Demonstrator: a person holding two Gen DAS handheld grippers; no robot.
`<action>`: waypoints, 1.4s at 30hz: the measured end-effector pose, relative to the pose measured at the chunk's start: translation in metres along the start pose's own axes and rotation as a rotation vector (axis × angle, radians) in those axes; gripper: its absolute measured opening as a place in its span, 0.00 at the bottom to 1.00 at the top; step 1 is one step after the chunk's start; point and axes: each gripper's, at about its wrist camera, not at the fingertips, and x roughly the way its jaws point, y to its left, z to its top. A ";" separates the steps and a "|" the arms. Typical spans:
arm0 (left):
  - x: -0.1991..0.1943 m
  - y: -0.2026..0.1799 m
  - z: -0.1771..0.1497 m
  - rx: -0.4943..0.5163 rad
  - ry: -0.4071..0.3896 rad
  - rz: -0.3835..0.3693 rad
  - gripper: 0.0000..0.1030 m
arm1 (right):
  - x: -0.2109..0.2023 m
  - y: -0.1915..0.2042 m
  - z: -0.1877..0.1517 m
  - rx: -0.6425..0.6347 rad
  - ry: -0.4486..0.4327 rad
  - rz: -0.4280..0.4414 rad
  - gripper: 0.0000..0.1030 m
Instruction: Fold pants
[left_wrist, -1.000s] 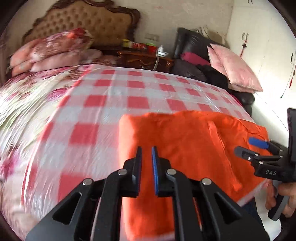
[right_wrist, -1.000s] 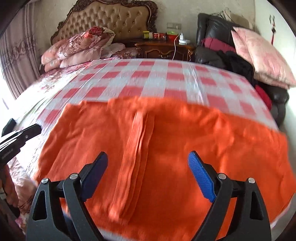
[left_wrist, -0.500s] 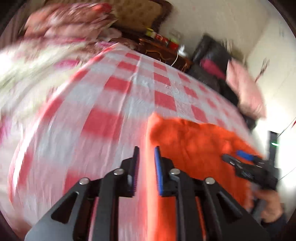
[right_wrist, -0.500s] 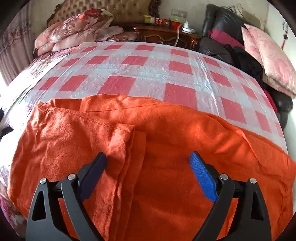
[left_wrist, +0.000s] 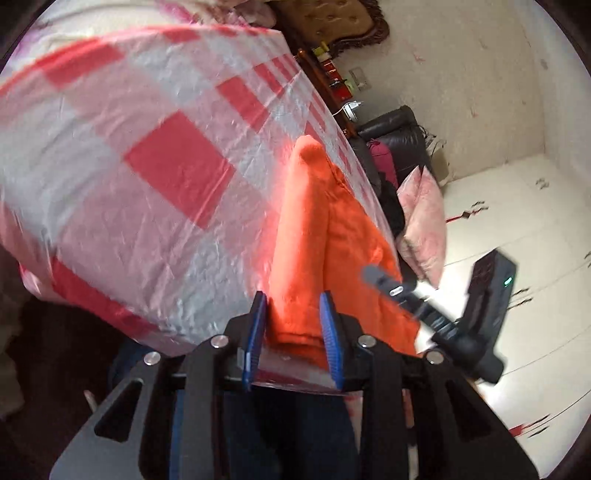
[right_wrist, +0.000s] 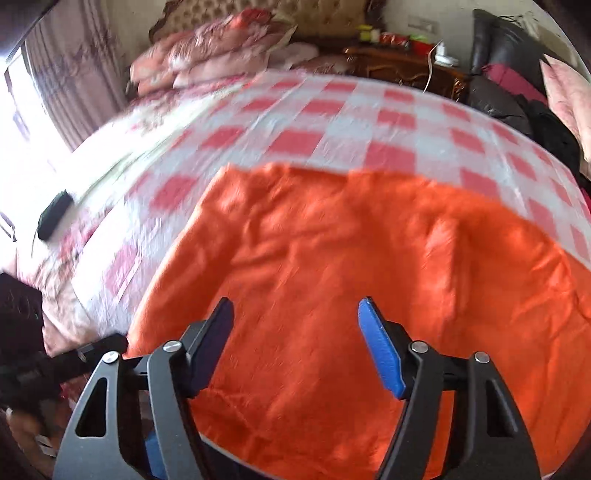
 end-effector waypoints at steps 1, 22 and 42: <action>0.002 0.002 -0.001 -0.023 0.013 -0.018 0.25 | 0.004 0.003 -0.003 -0.008 0.013 -0.001 0.64; 0.018 -0.002 -0.003 -0.197 -0.010 -0.069 0.31 | 0.009 0.018 -0.021 -0.120 -0.029 -0.078 0.67; 0.015 -0.052 -0.012 0.109 -0.112 0.233 0.10 | 0.010 0.014 -0.014 -0.104 0.018 -0.071 0.75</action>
